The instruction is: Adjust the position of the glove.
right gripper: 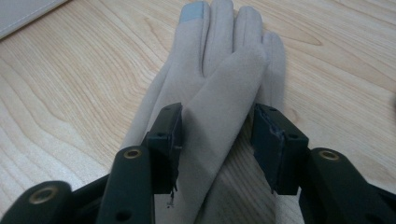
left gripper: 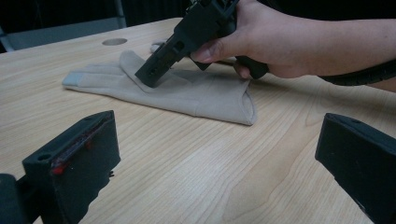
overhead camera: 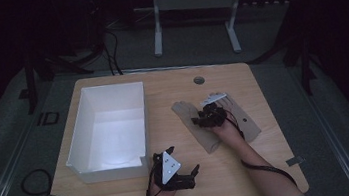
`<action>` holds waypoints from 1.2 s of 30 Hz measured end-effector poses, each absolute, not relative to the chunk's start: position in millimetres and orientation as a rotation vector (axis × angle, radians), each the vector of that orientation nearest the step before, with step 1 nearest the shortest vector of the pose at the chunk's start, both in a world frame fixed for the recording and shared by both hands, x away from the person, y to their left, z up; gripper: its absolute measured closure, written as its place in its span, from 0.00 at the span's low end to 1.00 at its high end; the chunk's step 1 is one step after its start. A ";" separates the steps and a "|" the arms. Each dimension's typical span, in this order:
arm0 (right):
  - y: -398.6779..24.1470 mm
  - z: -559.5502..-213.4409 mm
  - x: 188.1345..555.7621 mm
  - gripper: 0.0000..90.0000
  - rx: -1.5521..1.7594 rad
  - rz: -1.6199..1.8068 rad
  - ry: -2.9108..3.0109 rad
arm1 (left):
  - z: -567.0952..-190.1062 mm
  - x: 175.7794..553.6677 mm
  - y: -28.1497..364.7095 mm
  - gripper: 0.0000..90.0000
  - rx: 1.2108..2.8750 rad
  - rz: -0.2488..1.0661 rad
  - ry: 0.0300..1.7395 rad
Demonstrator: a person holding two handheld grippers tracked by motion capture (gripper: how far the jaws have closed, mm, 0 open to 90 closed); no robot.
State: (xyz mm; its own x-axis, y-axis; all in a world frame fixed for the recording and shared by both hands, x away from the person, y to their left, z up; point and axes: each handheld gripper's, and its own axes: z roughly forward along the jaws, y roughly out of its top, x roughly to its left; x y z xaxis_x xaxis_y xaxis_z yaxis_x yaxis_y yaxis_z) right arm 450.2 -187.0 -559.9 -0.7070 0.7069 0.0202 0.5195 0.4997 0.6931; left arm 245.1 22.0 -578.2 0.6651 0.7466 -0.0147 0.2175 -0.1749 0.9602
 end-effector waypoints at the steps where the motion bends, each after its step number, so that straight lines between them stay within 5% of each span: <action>1: -186.9 -559.9 450.2 0.62 1.039 1.014 2.481 | -578.2 245.1 22.0 0.00 1.723 0.569 0.784; 10: -181.3 -559.7 445.8 0.86 1.086 1.047 2.474 | -578.2 245.1 21.8 0.00 1.722 0.570 0.785; 36: -193.9 -475.4 387.6 0.88 1.408 1.234 2.027 | -578.1 245.0 21.4 0.00 1.725 0.574 0.788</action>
